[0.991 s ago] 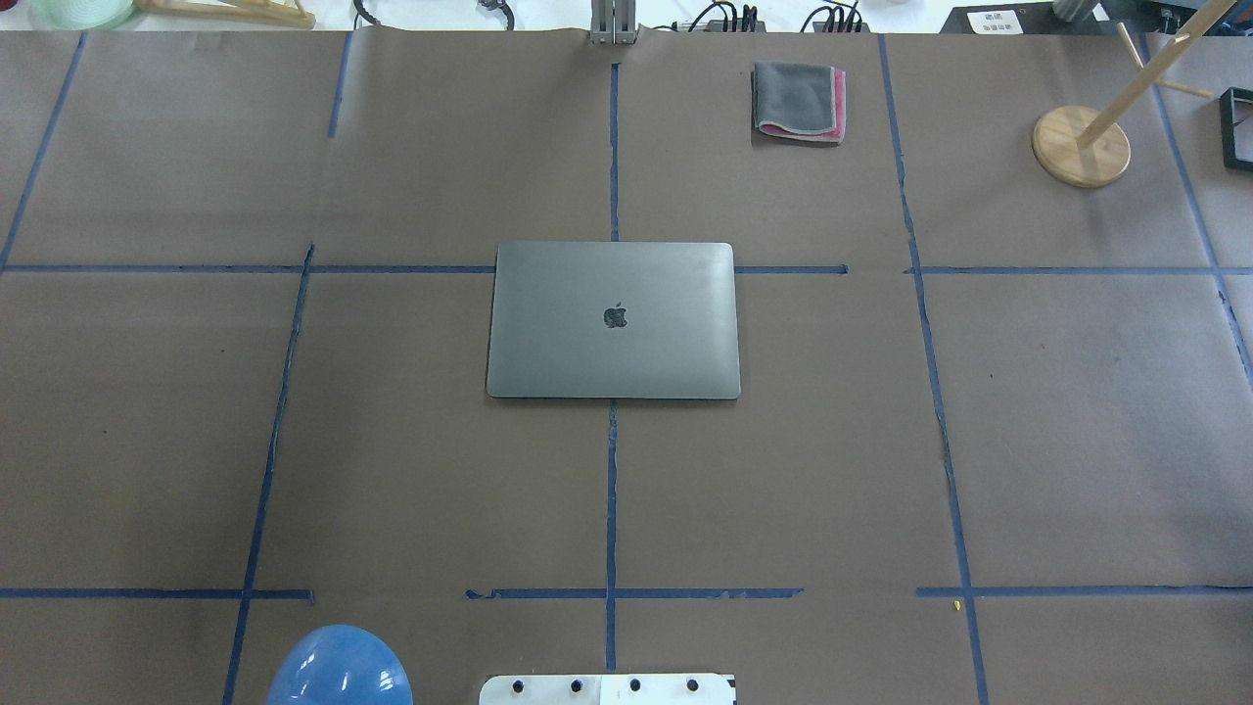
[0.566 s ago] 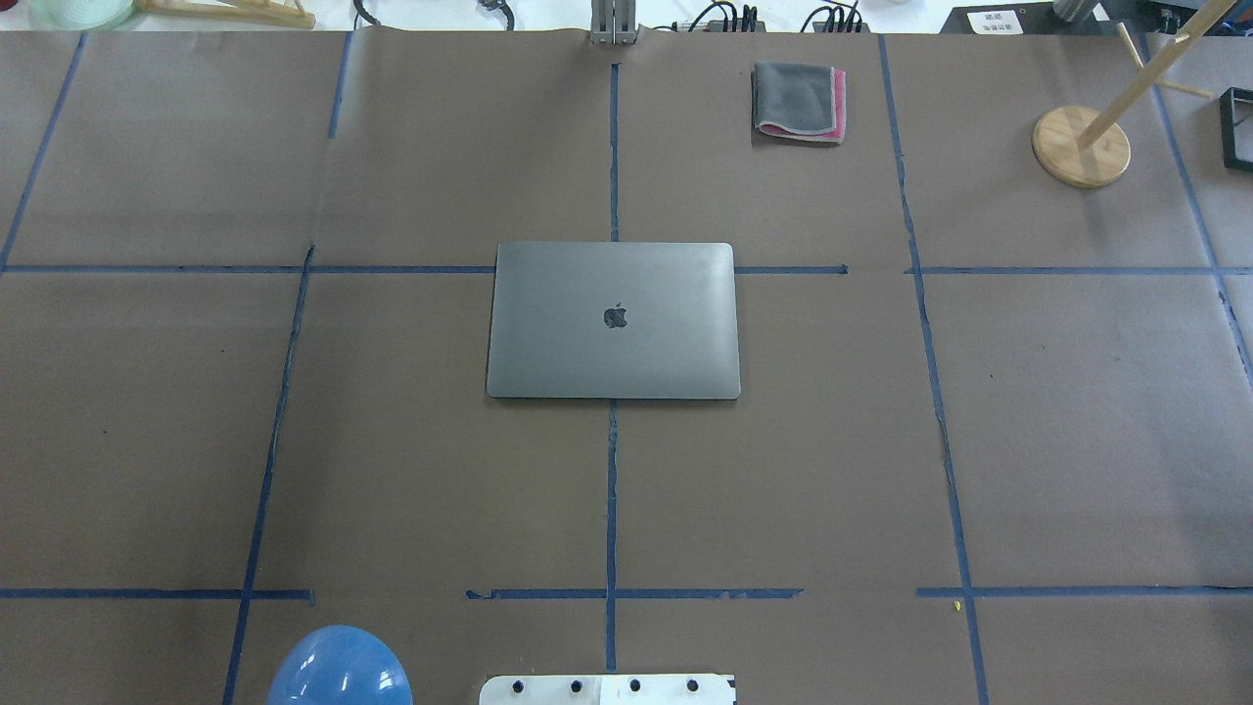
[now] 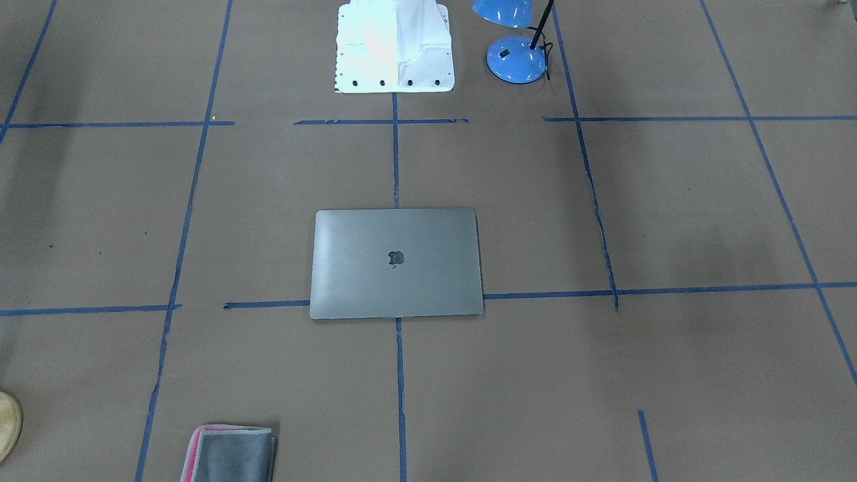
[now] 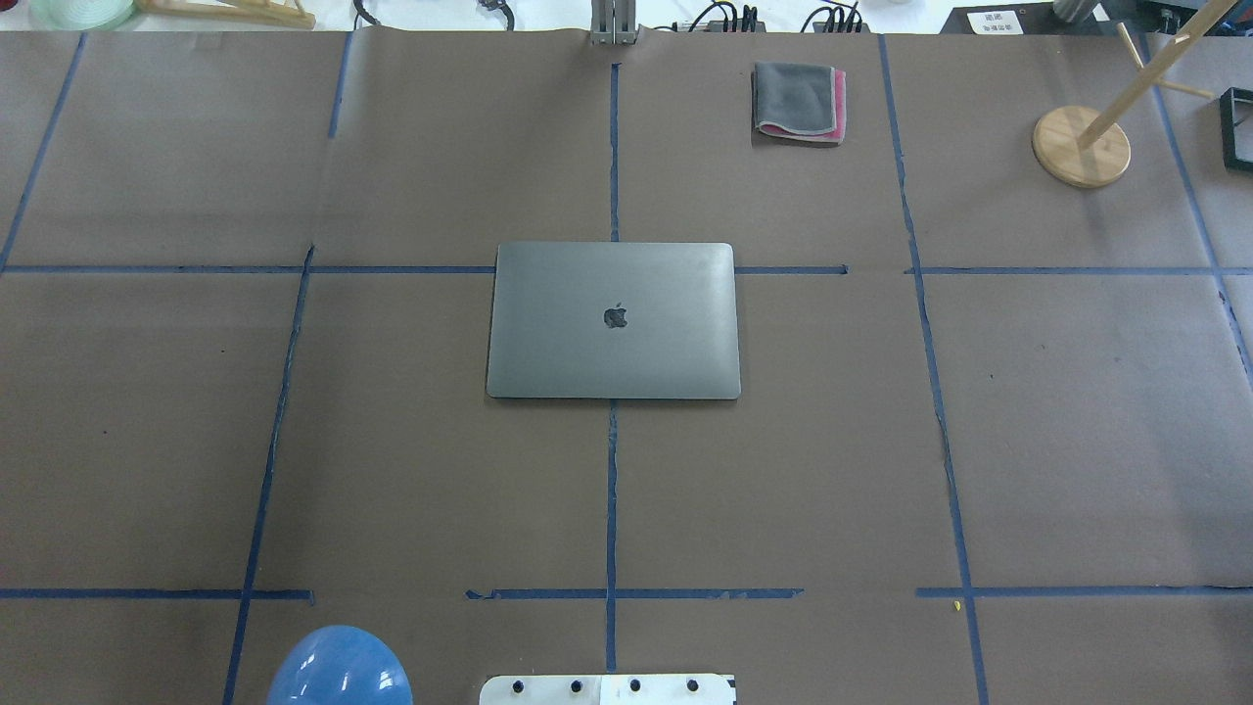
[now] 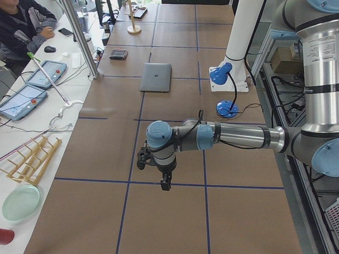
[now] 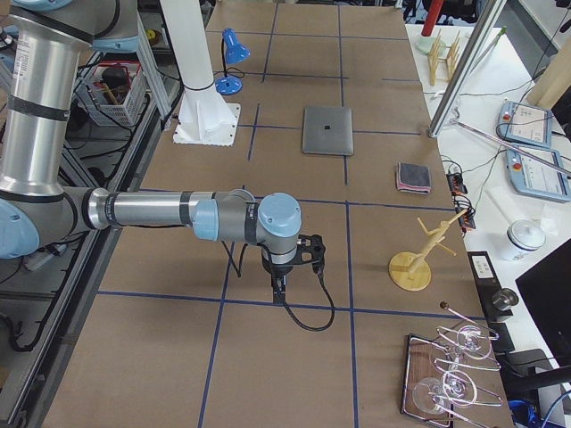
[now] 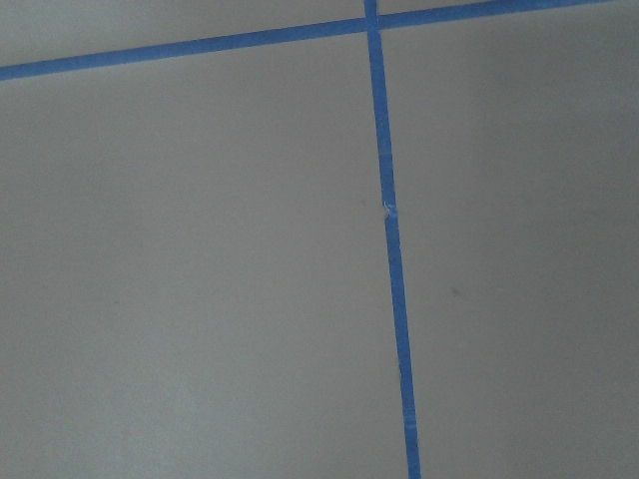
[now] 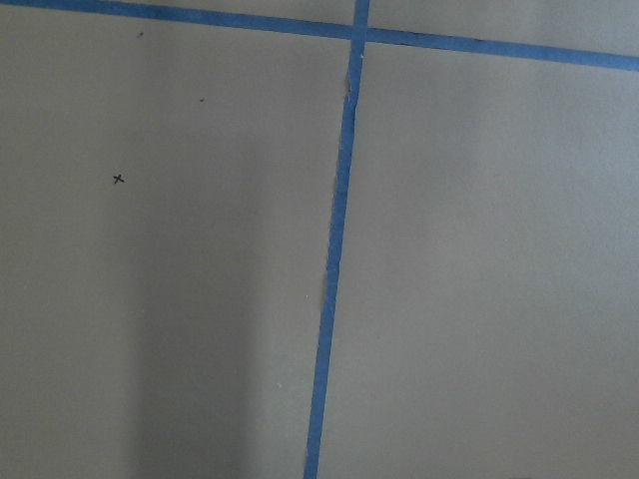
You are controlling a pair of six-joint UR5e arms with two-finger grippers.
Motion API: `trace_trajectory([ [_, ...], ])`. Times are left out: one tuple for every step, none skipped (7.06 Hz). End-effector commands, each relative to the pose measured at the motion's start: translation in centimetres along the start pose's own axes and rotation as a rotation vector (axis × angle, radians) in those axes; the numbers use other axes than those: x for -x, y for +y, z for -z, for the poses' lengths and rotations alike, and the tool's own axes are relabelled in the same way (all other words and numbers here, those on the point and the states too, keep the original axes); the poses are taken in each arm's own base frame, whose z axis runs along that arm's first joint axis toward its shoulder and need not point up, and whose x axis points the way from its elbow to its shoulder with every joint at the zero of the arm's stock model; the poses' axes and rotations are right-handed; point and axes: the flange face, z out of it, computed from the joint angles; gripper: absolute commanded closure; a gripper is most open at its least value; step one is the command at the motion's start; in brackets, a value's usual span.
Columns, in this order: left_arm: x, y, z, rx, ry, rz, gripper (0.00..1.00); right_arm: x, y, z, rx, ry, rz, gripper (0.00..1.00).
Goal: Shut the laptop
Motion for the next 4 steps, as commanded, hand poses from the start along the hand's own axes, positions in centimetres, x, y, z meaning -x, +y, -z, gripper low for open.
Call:
trace_trajectory([
  [0.20, 0.36, -0.59, 0.011, 0.001, -0.002, 0.00, 0.04, -0.07, 0.05, -0.001, -0.001, 0.001, 0.00],
  [0.07, 0.42, -0.74, 0.013, 0.001, -0.006, 0.00, 0.04, -0.07, 0.05, -0.001, -0.001, 0.001, 0.00],
  [-0.03, 0.32, -0.62, 0.010, 0.002, -0.009, 0.00, 0.04, -0.07, 0.05, -0.001, -0.001, 0.001, 0.00],
  [-0.30, 0.26, -0.34, 0.003, 0.002, -0.015, 0.00, 0.03, -0.05, 0.04, 0.000, -0.001, 0.000, 0.00],
])
